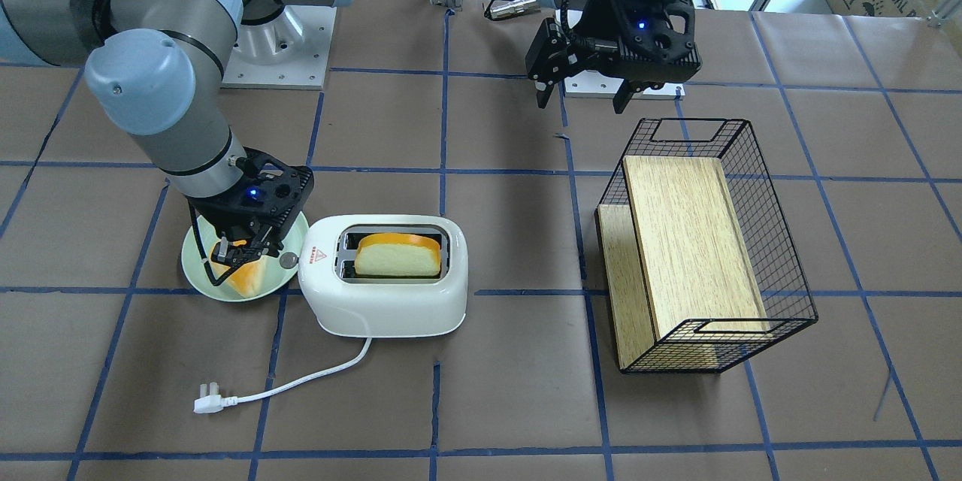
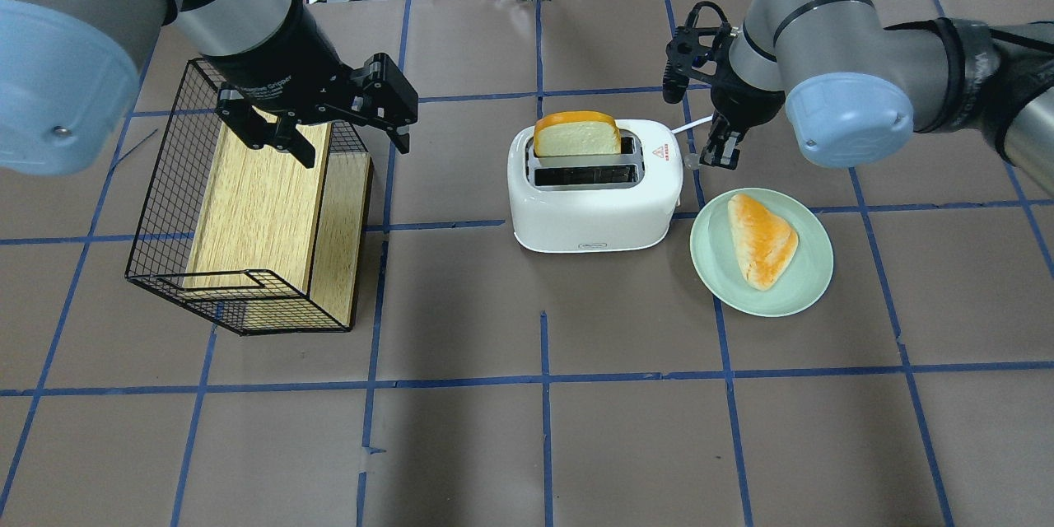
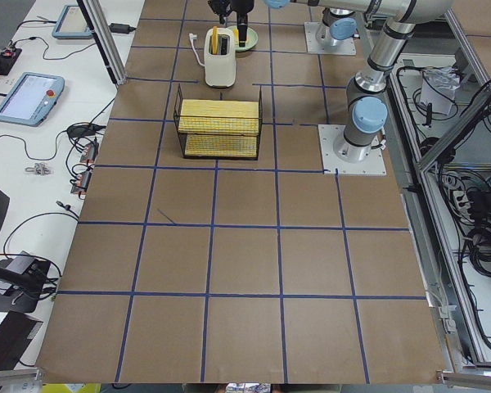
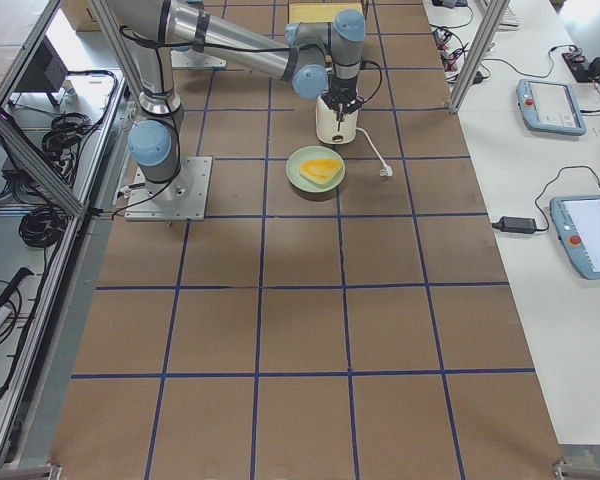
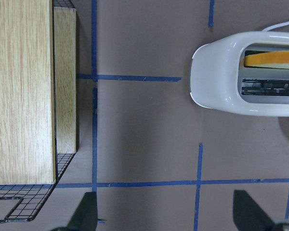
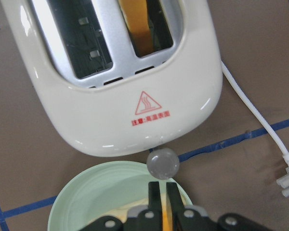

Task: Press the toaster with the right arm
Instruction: 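Lower the right gripper onto the toaster lever beside the plate, then press the toaster lever down with the right gripper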

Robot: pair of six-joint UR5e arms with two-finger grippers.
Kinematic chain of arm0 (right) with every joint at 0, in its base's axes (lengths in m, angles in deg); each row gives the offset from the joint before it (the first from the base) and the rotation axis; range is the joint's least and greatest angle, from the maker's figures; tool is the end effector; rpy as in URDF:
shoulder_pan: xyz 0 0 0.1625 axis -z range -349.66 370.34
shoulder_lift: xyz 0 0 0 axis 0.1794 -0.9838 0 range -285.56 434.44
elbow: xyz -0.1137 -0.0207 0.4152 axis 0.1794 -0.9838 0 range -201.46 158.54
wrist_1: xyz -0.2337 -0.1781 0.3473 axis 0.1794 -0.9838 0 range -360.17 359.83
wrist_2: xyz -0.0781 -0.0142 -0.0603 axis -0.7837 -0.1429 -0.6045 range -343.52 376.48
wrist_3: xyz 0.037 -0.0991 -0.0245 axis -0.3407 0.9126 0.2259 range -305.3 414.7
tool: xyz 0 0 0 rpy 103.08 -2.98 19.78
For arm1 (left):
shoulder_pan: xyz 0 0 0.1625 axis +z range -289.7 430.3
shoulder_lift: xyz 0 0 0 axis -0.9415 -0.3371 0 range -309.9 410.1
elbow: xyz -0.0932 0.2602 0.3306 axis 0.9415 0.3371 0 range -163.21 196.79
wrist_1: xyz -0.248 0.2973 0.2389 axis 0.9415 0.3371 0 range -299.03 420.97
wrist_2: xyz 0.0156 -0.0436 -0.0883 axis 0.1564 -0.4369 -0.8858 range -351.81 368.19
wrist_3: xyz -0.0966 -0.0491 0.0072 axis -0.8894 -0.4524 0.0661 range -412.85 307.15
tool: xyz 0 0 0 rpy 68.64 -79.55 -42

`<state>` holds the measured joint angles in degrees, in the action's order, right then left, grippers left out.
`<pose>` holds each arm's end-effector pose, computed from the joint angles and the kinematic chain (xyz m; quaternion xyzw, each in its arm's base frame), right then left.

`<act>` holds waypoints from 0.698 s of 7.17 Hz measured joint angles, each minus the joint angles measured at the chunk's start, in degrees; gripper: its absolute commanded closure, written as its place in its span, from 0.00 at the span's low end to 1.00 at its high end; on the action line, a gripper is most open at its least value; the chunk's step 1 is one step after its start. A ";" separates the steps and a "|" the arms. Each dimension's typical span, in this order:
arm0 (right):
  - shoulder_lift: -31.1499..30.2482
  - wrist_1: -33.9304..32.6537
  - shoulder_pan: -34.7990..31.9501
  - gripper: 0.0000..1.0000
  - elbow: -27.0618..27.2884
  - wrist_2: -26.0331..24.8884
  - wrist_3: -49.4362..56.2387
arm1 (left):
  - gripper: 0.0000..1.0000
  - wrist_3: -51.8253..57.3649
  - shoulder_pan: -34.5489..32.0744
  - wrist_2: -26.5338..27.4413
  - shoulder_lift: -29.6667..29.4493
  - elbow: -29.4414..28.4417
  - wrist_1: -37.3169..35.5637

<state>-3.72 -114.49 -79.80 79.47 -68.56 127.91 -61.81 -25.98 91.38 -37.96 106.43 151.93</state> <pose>0.1440 -0.5917 0.3105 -0.5971 0.8009 -0.0366 0.0268 -0.2024 -0.5031 0.5051 0.0227 -0.9979 0.0036 0.0603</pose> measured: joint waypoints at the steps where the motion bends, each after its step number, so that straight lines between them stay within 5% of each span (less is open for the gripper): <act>1: 0.06 0.02 -0.01 0.82 0.12 0.87 1.57 | 0.00 0.00 0.01 0.02 0.00 0.00 0.00; 5: 1.80 -1.36 0.04 0.82 0.14 1.53 4.10 | 0.00 0.00 -0.01 0.02 0.00 0.00 0.00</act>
<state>-1.92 -115.85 -79.76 79.61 -67.03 132.01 -61.81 -25.99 91.40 -37.97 106.43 151.93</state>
